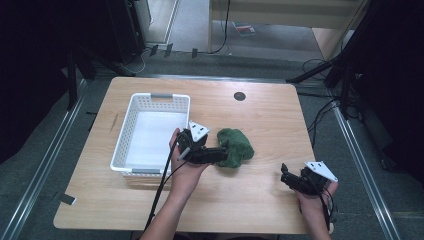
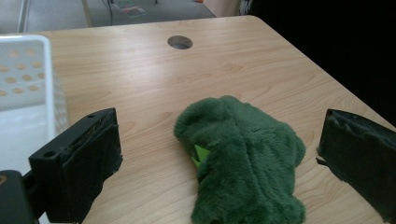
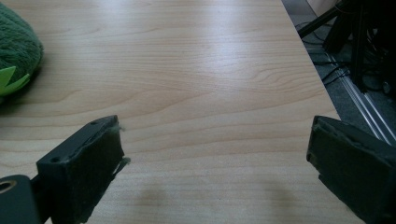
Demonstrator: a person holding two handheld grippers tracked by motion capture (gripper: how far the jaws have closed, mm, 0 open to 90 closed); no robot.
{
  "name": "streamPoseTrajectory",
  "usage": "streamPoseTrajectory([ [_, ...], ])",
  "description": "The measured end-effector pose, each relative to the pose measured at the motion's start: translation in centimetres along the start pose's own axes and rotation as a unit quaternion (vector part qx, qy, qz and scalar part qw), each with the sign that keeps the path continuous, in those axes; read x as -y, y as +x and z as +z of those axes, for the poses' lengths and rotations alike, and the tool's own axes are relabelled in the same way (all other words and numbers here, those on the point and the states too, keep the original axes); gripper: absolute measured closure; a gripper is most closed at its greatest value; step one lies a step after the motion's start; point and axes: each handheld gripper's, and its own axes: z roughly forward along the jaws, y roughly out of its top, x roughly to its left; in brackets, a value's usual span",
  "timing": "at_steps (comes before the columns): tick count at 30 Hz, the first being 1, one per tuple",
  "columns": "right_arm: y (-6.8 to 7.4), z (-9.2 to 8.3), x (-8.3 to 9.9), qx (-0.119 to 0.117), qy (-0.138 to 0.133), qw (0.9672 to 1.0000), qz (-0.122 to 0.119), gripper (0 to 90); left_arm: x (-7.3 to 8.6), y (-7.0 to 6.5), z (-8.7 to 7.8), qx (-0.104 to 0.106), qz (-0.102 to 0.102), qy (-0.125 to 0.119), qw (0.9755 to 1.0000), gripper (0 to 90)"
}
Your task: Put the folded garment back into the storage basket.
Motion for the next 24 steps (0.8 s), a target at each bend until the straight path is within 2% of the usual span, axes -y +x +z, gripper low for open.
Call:
streamPoseTrajectory([
  [5,0.0,0.0,0.0,0.000,0.001,1.0000,0.001,4.0,0.2,-1.2,1.3,0.013,0.002,0.008,0.9999,0.0],
  [12,0.0,0.0,0.0,-0.002,0.002,1.0000,0.001,4.0,0.9,-2.2,3.1,0.020,0.008,0.028,0.9994,0.0],
  [17,0.0,0.0,0.0,-0.003,0.001,1.0000,0.002,3.9,1.4,-2.4,4.3,0.018,0.008,0.041,0.9990,0.0],
  [24,0.0,0.0,0.0,-0.004,0.003,1.0000,0.002,3.9,2.8,-3.1,6.8,0.012,0.009,0.077,0.9969,0.0],
])
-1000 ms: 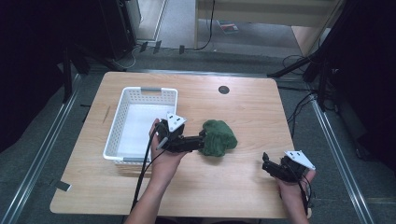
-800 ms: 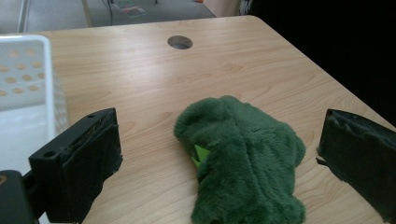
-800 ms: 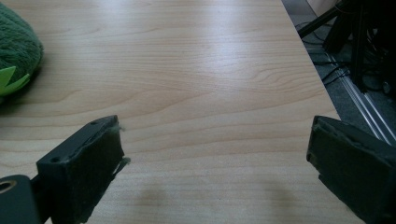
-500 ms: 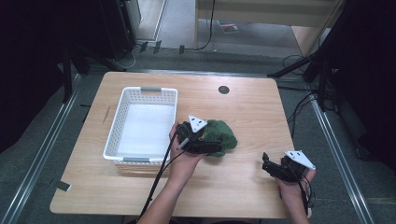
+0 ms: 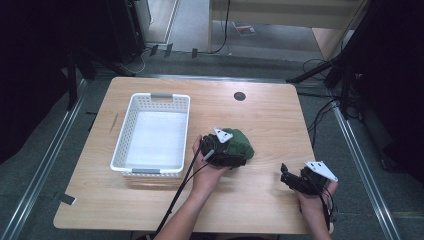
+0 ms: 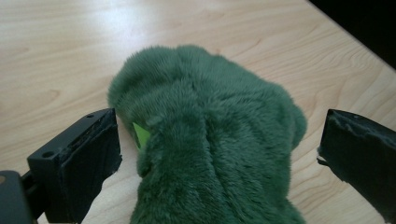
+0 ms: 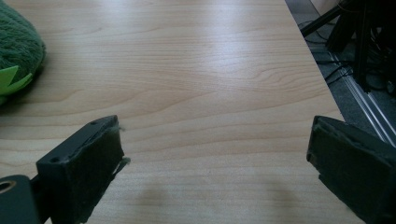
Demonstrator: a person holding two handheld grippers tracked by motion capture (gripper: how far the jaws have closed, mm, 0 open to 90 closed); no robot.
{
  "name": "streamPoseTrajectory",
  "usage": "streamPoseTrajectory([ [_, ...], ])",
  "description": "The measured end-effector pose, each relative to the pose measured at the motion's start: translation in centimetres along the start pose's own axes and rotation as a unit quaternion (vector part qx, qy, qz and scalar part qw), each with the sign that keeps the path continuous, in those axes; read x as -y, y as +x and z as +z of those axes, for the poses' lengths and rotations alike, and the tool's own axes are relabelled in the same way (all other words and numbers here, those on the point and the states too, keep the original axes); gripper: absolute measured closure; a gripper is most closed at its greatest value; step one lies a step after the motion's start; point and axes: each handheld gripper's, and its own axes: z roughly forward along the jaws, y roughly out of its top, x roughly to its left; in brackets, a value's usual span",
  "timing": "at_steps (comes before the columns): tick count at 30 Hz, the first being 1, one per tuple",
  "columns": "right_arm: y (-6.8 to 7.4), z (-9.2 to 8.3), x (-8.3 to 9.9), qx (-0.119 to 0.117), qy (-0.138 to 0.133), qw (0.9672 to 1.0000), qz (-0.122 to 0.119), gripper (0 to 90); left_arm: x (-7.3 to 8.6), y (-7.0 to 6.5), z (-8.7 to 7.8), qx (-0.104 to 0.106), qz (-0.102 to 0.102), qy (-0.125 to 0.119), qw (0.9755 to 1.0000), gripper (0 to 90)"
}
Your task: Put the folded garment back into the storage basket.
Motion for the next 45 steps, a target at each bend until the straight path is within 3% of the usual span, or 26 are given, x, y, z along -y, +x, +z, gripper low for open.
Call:
streamPoseTrajectory([
  [10,0.0,0.0,0.0,-0.001,0.001,1.0000,0.002,3.9,1.0,-0.6,2.6,-0.017,0.006,0.039,0.9991,0.0],
  [19,-0.1,0.1,0.0,-0.001,0.004,1.0000,-0.001,4.1,1.1,-0.8,3.6,-0.025,-0.006,0.045,0.9987,0.0],
  [24,-0.1,0.1,-0.1,0.000,0.006,1.0000,0.004,4.2,1.1,-1.2,3.6,-0.023,0.005,0.045,0.9987,0.0],
  [30,-0.1,0.2,-0.1,0.002,0.009,1.0000,0.004,4.4,1.4,-1.6,4.4,-0.042,0.032,0.069,0.9962,0.0],
  [35,-0.1,0.3,-0.1,0.003,0.011,0.9999,0.003,4.6,1.5,-1.4,4.9,-0.043,0.022,0.080,0.9956,0.0],
  [38,-0.1,0.3,-0.1,0.002,0.012,0.9999,0.002,4.7,1.6,-1.5,5.0,-0.047,0.032,0.091,0.9943,0.2],
  [40,-0.1,0.3,-0.1,0.003,0.013,0.9999,0.003,4.8,1.8,-1.8,5.0,-0.059,0.051,0.098,0.9921,5.8],
  [41,-0.1,0.3,-0.1,0.004,0.014,0.9999,0.003,4.8,1.9,-1.8,5.0,-0.059,0.053,0.096,0.9923,9.6],
  [45,-0.1,0.4,-0.1,0.005,0.017,0.9998,0.007,4.9,1.6,-1.5,4.7,-0.056,0.041,0.091,0.9934,15.8],
])
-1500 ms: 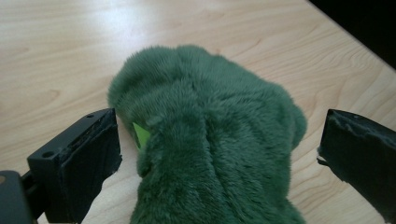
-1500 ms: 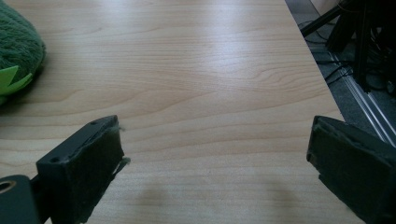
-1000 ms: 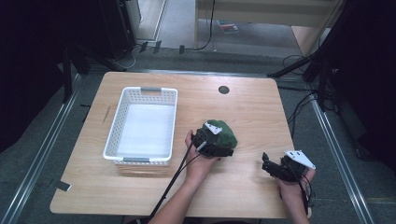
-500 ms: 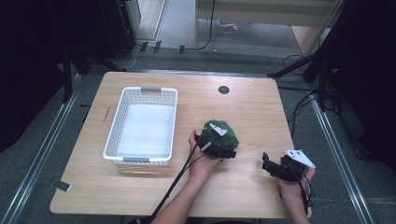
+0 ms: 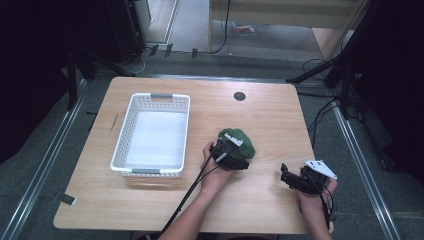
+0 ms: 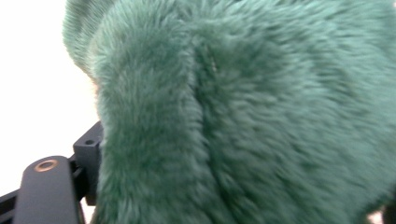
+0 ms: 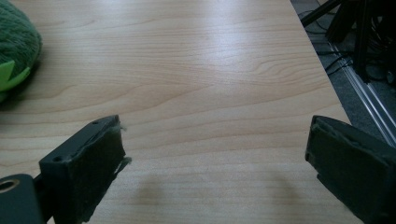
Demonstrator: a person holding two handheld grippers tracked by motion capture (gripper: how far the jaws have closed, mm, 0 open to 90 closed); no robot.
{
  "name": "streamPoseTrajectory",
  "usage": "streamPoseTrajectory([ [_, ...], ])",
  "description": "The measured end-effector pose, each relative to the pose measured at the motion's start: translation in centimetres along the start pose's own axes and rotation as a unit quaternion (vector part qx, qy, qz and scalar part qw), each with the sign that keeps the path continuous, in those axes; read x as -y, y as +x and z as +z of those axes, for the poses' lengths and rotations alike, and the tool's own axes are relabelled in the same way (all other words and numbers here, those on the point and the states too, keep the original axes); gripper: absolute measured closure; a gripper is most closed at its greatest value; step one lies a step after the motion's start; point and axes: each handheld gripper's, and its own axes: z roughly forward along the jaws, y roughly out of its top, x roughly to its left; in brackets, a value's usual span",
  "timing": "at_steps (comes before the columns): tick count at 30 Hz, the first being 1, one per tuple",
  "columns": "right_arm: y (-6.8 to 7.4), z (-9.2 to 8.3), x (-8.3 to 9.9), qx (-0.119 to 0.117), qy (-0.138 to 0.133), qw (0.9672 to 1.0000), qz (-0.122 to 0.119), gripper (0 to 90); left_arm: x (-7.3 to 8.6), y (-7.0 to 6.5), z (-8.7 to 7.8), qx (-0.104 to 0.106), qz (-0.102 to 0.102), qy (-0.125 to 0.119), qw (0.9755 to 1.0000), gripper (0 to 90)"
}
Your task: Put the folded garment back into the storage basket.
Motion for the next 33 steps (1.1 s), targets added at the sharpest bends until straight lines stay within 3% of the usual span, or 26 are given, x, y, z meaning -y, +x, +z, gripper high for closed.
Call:
streamPoseTrajectory([
  [4,0.0,0.0,0.0,0.000,0.001,1.0000,0.000,4.9,-0.3,0.1,-0.9,-0.001,0.004,-0.012,0.9999,21.3],
  [12,-0.1,0.1,0.0,0.000,0.002,1.0000,0.000,4.9,-0.9,0.7,-2.9,0.005,0.000,-0.034,0.9994,21.6],
  [15,-0.1,0.1,0.0,0.001,0.003,1.0000,0.000,4.9,-1.2,1.1,-4.3,0.007,0.003,-0.046,0.9989,21.5],
  [24,-0.1,0.1,0.0,0.000,0.003,1.0000,0.002,4.9,-1.9,3.4,-7.2,0.010,-0.013,-0.069,0.9975,21.2],
  [33,0.0,0.1,0.0,0.001,0.002,1.0000,0.000,4.8,-2.3,6.3,-10.7,0.004,-0.031,-0.099,0.9946,21.2],
])
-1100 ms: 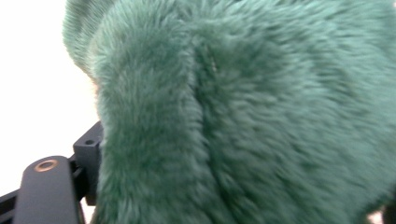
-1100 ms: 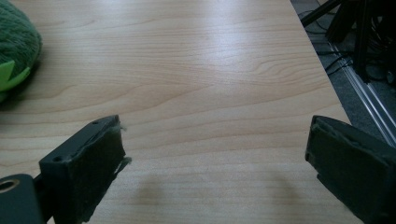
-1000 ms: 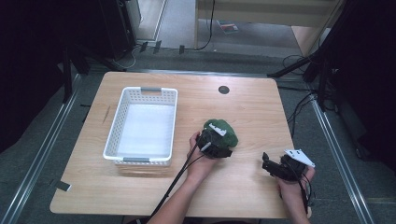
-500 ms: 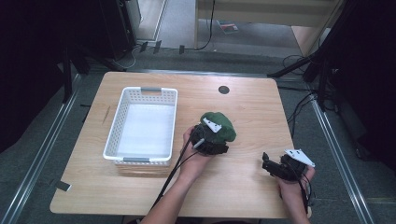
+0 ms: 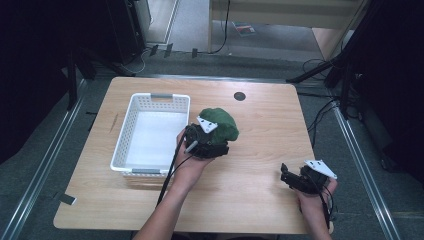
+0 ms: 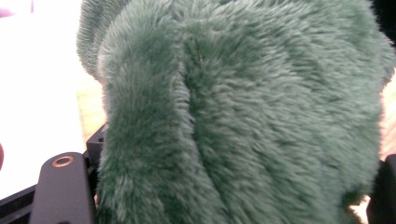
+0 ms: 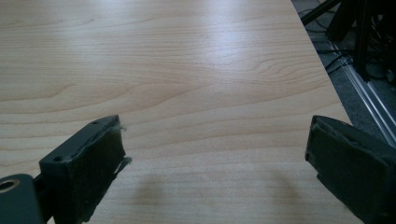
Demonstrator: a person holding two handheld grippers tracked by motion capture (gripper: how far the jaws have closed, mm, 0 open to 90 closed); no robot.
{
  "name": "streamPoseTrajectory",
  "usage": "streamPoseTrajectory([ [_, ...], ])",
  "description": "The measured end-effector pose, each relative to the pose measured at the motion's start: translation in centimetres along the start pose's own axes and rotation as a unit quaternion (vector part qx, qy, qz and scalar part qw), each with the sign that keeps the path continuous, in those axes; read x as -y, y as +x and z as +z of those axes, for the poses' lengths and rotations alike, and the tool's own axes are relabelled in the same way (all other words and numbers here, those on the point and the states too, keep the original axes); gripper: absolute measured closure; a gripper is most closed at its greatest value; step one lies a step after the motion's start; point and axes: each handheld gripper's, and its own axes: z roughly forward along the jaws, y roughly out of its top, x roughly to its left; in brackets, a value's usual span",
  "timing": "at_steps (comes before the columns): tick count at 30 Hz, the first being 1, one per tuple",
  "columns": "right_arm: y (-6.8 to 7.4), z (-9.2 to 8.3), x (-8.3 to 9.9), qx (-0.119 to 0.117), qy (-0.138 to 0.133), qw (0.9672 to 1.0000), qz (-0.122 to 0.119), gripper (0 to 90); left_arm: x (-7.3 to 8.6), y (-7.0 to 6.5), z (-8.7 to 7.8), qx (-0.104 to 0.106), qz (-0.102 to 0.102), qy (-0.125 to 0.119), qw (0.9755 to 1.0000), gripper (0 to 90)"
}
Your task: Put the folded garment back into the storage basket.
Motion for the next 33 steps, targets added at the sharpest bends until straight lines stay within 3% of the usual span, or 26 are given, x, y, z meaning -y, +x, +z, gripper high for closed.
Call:
streamPoseTrajectory([
  [2,0.0,0.0,0.0,-0.001,-0.001,1.0000,0.000,4.9,-0.1,0.4,-0.3,-0.003,-0.001,-0.003,1.0000,21.1],
  [18,0.0,-0.1,0.0,-0.002,-0.003,1.0000,-0.001,4.9,-0.4,8.1,-3.5,-0.057,-0.048,-0.021,0.9970,21.1],
  [28,0.0,0.0,0.0,-0.002,-0.004,1.0000,-0.002,4.9,1.3,12.4,-2.1,-0.080,-0.074,-0.005,0.9940,21.1],
  [33,0.0,-0.1,0.0,-0.001,-0.004,1.0000,0.000,4.9,1.9,13.9,-1.1,-0.088,-0.076,0.004,0.9932,21.0],
])
